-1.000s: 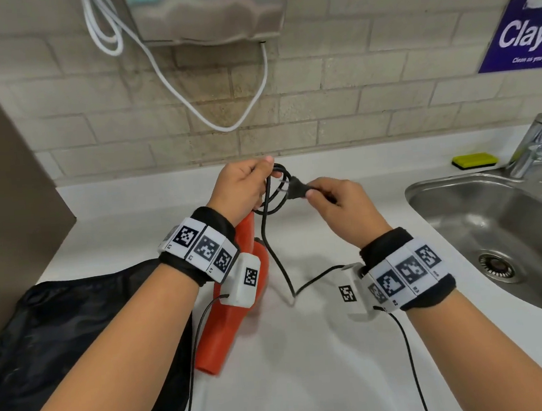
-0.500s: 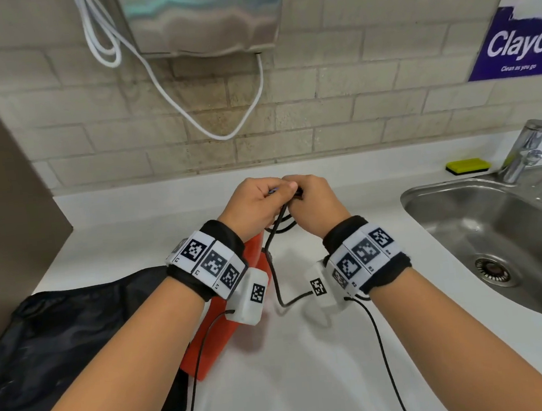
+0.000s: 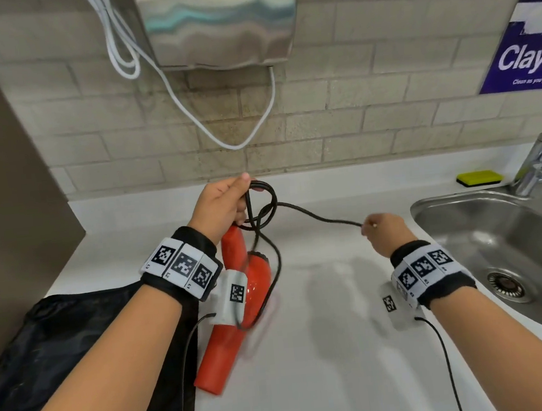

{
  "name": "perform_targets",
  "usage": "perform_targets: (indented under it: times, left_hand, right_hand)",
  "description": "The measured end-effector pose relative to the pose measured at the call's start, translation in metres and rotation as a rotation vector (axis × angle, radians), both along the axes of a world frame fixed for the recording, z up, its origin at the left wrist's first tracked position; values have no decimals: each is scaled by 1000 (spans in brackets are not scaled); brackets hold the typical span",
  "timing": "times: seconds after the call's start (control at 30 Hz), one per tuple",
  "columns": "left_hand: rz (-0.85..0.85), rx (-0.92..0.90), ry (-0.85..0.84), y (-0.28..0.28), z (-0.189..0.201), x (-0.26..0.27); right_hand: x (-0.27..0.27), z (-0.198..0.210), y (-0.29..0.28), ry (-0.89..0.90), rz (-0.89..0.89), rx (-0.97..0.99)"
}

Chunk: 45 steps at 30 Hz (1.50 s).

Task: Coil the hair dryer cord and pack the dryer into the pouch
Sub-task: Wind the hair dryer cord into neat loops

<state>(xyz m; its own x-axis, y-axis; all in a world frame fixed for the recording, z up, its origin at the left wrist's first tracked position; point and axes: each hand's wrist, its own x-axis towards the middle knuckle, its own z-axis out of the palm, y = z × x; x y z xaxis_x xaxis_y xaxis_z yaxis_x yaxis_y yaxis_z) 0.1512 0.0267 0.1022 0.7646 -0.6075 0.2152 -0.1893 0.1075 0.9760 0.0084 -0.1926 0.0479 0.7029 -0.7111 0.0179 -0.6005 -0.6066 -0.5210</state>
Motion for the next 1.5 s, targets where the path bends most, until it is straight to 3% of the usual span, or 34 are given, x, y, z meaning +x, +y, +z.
perform_targets:
  times: [0.13, 0.23, 0.27, 0.4, 0.47, 0.57, 0.67, 0.77, 0.83, 0.93, 1.0, 1.13, 1.2, 1.27, 1.4, 1.5]
  left_hand:
    - [-38, -5, 10, -2, 0, -2]
    - [-66, 22, -1, -6, 0, -9]
    - [-76, 28, 2, -7, 0, -11]
    - [-116, 41, 17, -9, 3, -17]
    - [-140, 43, 16, -9, 4, -21]
    - [-158, 44, 13, -10, 5, -24]
    - [-148, 55, 4, -12, 4, -25]
    - [-135, 55, 10, -12, 3, -23]
    - [-123, 52, 28, -10, 4, -21]
    - [-126, 41, 40, -8, 6, -19]
    - [-120, 52, 35, -7, 6, -19]
    - [-112, 69, 28, -8, 6, -20]
    - [-111, 80, 21, -9, 6, -21]
    - [-115, 86, 16, -10, 6, -21]
    - [-139, 90, 15, -12, 7, -23]
    - [-147, 92, 15, -13, 6, -25]
  right_hand:
    - [5, -37, 3, 460, 15, -39]
    - [14, -44, 26, 508, 141, 52]
    - [17, -43, 32, 419, 174, 94]
    - [31, -16, 64, -250, 394, 264]
    - [39, 2, 80, -405, 564, 397]
    - [46, 13, 88, -497, 686, 498]
    - [49, 9, 80, -524, 592, 420]
    - [48, -7, 57, -556, 290, 330]
    - [44, -22, 35, -453, 78, 302]
    - [25, -47, 2, 19, -104, 191]
    - [11, -60, -8, 205, -120, 173]
    - [3, -58, 3, 370, -28, 192]
    - [8, -48, 12, 261, 17, 149]
    - [15, -36, 21, 25, 137, 109]
    - [33, -3, 56, -362, 575, 37]
    - [41, 9, 68, -488, 589, 41]
